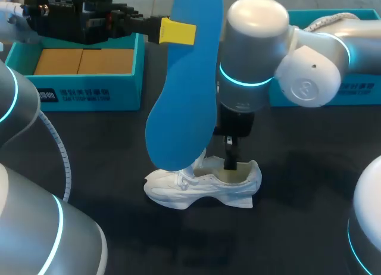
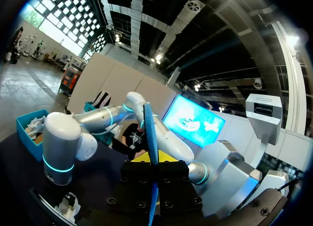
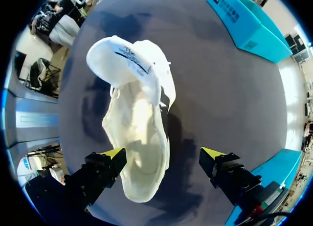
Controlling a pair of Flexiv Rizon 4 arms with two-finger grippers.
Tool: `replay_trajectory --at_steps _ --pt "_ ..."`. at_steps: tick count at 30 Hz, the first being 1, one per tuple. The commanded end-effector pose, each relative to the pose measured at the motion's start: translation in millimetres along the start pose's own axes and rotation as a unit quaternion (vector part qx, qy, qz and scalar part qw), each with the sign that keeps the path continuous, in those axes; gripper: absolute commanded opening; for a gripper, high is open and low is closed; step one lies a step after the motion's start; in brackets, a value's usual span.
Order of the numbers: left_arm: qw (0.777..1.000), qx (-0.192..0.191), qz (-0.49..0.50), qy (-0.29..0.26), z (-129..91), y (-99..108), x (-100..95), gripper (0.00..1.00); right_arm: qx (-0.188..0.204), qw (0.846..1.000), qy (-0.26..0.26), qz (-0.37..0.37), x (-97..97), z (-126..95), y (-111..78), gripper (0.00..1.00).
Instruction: Take the shoe out of the shoebox, open the shoe tongue, remove and reinsert the insole, then place the shoe into the shoebox
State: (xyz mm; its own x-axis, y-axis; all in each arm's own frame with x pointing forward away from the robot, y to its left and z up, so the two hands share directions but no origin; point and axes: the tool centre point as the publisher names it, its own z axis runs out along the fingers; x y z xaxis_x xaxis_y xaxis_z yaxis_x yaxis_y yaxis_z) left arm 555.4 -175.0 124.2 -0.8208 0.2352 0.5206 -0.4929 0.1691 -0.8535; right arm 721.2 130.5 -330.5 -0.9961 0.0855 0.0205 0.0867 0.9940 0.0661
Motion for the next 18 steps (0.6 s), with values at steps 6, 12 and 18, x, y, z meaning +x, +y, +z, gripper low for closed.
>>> replay_trajectory --at_steps 6,12,18 --pt "1.0 -0.001 0.0 0.0 1 -1 -1.0 0.0 -0.006 1.0 0.012 -0.001 -1.1 23 11.2 1.0" --pt "1.0 -0.001 0.0 0.0 1 -1 -1.0 0.0 -0.009 1.0 0.015 -0.003 -2.0 32 13.6 1.0" --pt "1.0 -0.001 0.0 0.0 1 -1 -1.0 0.0 -0.015 1.0 0.014 -0.007 -4.0 42 15.3 1.0"
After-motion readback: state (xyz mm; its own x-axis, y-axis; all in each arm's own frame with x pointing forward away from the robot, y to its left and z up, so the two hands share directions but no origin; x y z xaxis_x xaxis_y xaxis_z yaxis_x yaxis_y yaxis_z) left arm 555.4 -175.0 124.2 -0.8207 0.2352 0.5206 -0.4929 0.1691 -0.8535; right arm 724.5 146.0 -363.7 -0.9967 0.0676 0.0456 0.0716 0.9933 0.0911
